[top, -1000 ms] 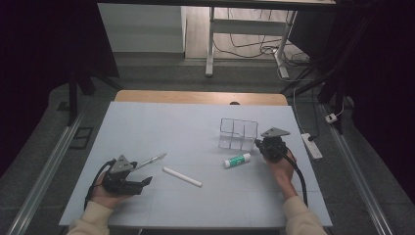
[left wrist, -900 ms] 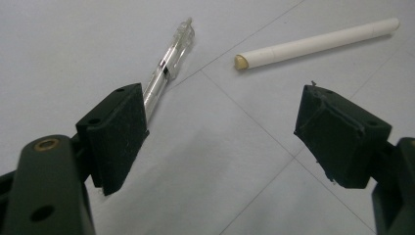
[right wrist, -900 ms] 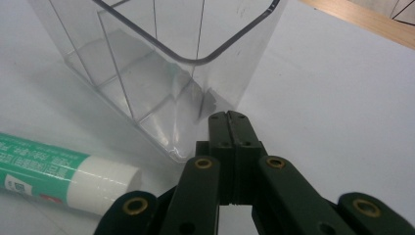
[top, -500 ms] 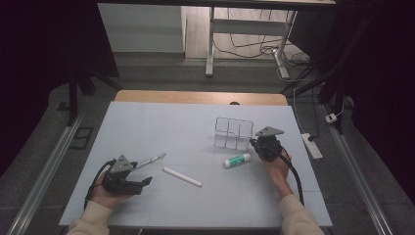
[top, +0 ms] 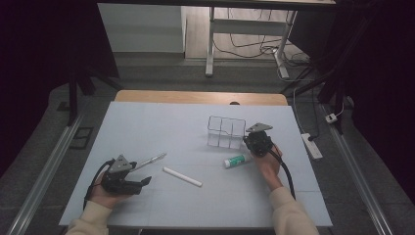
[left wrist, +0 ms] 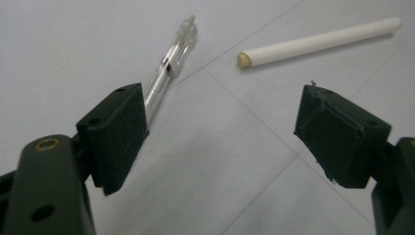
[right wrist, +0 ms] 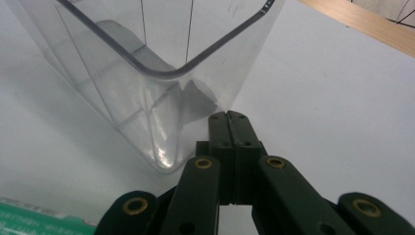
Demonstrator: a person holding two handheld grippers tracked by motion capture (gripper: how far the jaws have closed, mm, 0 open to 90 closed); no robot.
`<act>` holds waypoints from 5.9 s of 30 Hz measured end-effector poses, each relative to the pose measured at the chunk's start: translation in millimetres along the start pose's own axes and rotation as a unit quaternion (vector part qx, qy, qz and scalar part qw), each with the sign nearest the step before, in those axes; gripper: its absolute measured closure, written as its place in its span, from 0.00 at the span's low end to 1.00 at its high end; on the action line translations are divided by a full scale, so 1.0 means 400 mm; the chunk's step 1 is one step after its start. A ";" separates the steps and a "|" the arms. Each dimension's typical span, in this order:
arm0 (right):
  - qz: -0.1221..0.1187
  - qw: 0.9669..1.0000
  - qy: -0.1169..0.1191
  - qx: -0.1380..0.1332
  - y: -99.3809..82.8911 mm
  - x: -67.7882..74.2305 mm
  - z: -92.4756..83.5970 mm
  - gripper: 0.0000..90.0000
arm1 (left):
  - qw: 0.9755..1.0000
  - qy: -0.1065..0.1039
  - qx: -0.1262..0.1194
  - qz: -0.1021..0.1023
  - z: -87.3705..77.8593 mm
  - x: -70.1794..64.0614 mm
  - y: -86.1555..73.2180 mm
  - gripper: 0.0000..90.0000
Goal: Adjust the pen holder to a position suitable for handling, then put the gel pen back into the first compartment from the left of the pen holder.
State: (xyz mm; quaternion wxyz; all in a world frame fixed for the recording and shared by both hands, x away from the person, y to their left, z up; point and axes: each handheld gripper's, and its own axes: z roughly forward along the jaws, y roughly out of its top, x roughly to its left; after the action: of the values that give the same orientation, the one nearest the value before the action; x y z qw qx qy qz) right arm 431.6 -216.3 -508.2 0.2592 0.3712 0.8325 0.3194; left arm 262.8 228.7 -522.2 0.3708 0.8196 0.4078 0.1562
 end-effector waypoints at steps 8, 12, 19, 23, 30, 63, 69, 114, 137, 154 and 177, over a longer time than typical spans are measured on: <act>0.006 1.000 0.005 -0.001 0.016 0.006 0.004 0.99 | 1.000 0.000 0.001 0.001 0.001 0.000 0.000 0.22; 0.001 1.000 0.006 0.003 0.029 0.014 0.012 0.99 | 1.000 0.000 0.000 0.001 -0.001 -0.001 0.000 0.22; 0.000 1.000 0.008 0.003 0.050 0.020 0.021 0.99 | 1.000 -0.001 0.002 0.002 0.000 0.000 0.000 0.22; 0.001 1.000 0.009 0.002 0.058 0.023 0.026 0.98 | 1.000 0.001 0.002 0.002 0.000 0.000 0.000 0.22; 0.003 1.000 0.011 0.001 0.071 0.032 0.034 0.98 | 1.000 0.002 0.004 0.005 0.001 -0.002 0.000 0.22; -0.018 0.999 0.041 -0.002 0.135 0.089 0.067 0.98 | 1.000 0.004 0.005 0.002 0.000 0.004 -0.003 0.22; -0.026 0.999 0.043 -0.017 0.131 0.082 0.030 0.98 | 1.000 0.006 0.004 0.003 0.000 0.005 -0.003 0.22; -0.015 0.983 0.144 -0.112 -0.206 0.013 -0.297 0.45 | 1.000 0.015 -0.014 -0.007 0.000 0.016 0.005 0.23; -0.023 0.984 0.152 -0.091 -0.209 0.010 -0.269 0.44 | 1.000 0.022 -0.015 -0.009 -0.018 0.011 0.015 0.25; -0.021 0.985 0.144 -0.088 -0.212 0.000 -0.266 0.44 | 0.997 0.035 0.065 0.018 -0.027 0.048 0.086 0.29; -0.003 0.983 0.163 -0.089 -0.210 0.002 -0.262 0.43 | 0.984 -0.010 0.175 0.038 0.071 0.127 0.103 0.44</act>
State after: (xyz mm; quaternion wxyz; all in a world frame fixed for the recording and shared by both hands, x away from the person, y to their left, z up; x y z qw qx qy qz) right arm 322.9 -294.9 -500.0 0.1532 0.2875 0.8329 0.4473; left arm 332.9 238.9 -513.5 0.2201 0.8881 0.3938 0.0878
